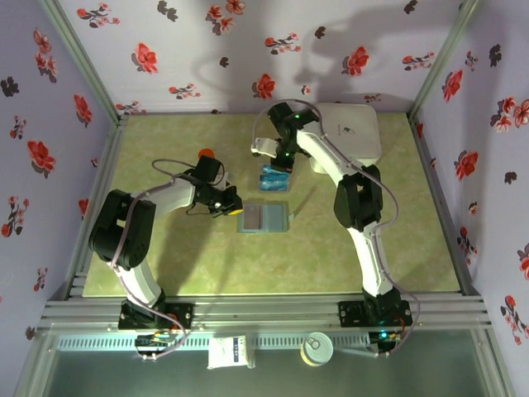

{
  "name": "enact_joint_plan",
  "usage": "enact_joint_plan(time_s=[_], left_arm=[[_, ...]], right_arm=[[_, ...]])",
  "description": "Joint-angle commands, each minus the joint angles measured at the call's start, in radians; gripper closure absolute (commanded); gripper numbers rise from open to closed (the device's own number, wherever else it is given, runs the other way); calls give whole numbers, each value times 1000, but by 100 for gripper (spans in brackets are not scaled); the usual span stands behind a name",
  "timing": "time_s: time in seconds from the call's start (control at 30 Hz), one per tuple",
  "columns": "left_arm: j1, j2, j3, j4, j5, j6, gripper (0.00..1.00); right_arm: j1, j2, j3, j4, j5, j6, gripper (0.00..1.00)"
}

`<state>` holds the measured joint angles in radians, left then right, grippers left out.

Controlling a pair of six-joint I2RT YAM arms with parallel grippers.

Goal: Take the credit cards out of the card holder

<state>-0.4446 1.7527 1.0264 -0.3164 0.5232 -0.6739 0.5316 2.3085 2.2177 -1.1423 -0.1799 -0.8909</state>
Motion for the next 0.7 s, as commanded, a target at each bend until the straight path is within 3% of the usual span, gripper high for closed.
enact_joint_plan(time_s=[0.0,0.07,0.23,0.47,0.67], left_arm=[[9,-30,-18,-23,-9,8,96],[9,-30,-21,-23,-8,5,96],[9,-31,-23,-17,-8,3,96],[8,-32,-29,-6,-9,1,96],[9,-27,-28,2,-8,4,97]], right_arm=[[-4,29,23,-7,-12,-26,100],[-4,36,23,-5,-9,-26,100],[-4,34,23,6,-1,-15,85],[-4,-11,-14,29,-7,27,85],[5,-112,-184,177,-7,168,85]])
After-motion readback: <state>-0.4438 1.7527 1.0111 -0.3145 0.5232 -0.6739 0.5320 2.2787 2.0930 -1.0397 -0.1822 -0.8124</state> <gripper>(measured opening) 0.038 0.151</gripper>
